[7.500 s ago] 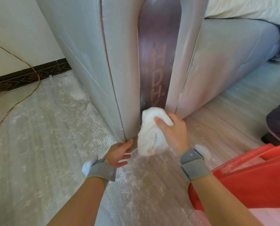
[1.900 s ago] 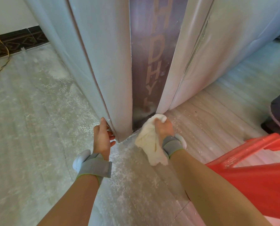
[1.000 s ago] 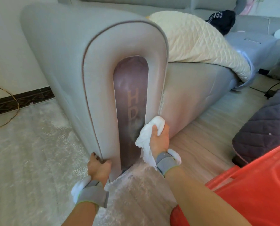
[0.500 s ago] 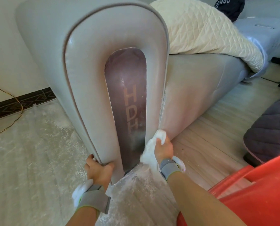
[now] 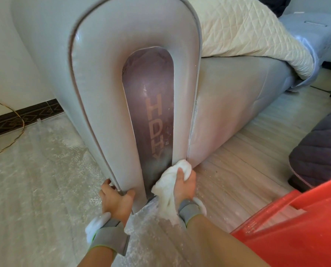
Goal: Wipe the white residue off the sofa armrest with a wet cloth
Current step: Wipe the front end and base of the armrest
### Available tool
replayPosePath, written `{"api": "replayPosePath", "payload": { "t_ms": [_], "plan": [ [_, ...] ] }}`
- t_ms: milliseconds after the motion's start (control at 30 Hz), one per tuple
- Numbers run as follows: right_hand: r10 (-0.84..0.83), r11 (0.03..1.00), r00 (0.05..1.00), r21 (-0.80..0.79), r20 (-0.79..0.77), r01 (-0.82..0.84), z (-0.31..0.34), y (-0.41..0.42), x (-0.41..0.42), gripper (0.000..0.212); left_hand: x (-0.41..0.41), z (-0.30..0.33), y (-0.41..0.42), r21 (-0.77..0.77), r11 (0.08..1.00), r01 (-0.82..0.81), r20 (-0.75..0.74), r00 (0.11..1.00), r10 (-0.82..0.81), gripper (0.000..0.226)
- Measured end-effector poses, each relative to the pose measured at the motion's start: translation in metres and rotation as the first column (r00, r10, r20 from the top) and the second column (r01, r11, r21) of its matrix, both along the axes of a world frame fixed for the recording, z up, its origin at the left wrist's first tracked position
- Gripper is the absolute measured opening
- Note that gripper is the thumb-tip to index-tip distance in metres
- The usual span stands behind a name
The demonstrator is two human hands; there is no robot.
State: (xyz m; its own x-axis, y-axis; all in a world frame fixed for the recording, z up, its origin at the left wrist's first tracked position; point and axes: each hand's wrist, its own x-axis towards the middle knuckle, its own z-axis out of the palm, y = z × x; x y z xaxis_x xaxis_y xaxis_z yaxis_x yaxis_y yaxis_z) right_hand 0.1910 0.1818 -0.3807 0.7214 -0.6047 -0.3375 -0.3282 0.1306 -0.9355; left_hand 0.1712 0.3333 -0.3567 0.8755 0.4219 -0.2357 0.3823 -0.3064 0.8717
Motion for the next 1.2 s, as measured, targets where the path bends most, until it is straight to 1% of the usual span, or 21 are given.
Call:
{"api": "replayPosePath", "payload": {
  "t_ms": [100,167,233,267,333,400,433,500,567,600,700,767,900,1000,1100,1200],
  "plan": [
    [-0.092,0.994,0.995,0.068,0.034,0.090,-0.001,0.005,0.016,0.042,0.000,-0.003,0.003,-0.033,0.999,0.020,0.028,0.999,-0.019,0.073],
    [-0.131,0.987,0.991,0.100,0.012,0.129,-0.006,0.008,0.026,0.042,0.003,-0.007,0.007,-0.044,0.999,0.026,0.039,0.999,-0.025,0.076],
    [-0.164,0.977,0.986,0.139,-0.011,0.164,-0.014,0.002,0.033,0.037,0.006,-0.010,0.010,-0.054,0.998,0.029,0.043,0.999,-0.027,0.077],
    [-0.140,0.982,0.990,0.127,-0.019,0.141,-0.020,-0.008,0.036,0.032,0.006,-0.008,0.008,-0.069,0.997,0.038,0.047,0.998,-0.034,0.075],
    [-0.009,0.992,0.997,0.122,-0.079,0.019,-0.036,-0.021,0.040,0.025,0.007,-0.010,0.009,-0.095,0.994,0.053,0.063,0.997,-0.047,0.078],
    [0.077,0.981,0.977,0.188,-0.197,-0.040,-0.050,-0.023,0.036,0.023,0.009,-0.013,0.010,-0.123,0.991,0.061,0.083,0.995,-0.051,0.079],
    [0.079,0.981,0.967,0.194,-0.243,-0.031,-0.057,-0.020,0.033,0.031,0.009,-0.014,0.011,-0.132,0.989,0.061,0.085,0.995,-0.049,0.076],
    [0.069,0.990,0.947,0.138,-0.314,-0.026,-0.062,-0.012,0.033,0.041,0.009,-0.015,0.012,-0.139,0.988,0.069,0.085,0.995,-0.058,0.072],
    [0.054,0.998,0.926,0.042,-0.373,-0.041,-0.051,-0.005,0.031,0.044,0.009,-0.014,0.013,-0.135,0.987,0.092,0.083,0.993,-0.081,0.079],
    [0.031,1.000,0.928,0.009,-0.371,-0.030,-0.043,-0.004,0.031,0.046,0.009,-0.014,0.014,-0.126,0.987,0.104,0.087,0.992,-0.093,0.083],
    [0.004,0.996,0.944,-0.078,-0.331,-0.031,-0.024,-0.008,0.026,0.044,0.008,-0.008,0.012,-0.116,0.990,0.085,0.088,0.993,-0.075,0.089],
    [0.050,0.981,0.952,-0.166,-0.301,-0.104,-0.013,-0.010,0.020,0.040,0.008,-0.007,0.011,-0.105,0.992,0.073,0.087,0.994,-0.063,0.089],
    [0.094,0.924,0.981,-0.353,-0.168,-0.149,0.021,-0.014,0.011,0.040,0.008,-0.004,0.011,-0.055,0.997,0.052,0.039,0.998,-0.050,0.082],
    [0.167,0.856,0.986,-0.493,-0.023,-0.156,0.057,-0.014,-0.002,0.039,0.007,0.000,0.009,-0.035,0.998,0.046,-0.021,0.999,-0.047,0.093],
    [0.238,0.808,0.964,-0.575,0.116,-0.130,0.093,-0.014,-0.007,0.034,0.008,0.007,0.011,0.011,0.997,0.079,-0.083,0.994,-0.077,0.093],
    [0.262,0.804,0.940,-0.588,0.218,-0.088,0.128,-0.014,-0.006,0.030,0.006,0.016,0.016,0.052,0.988,0.143,-0.131,0.982,-0.135,0.082]
  ]
}}
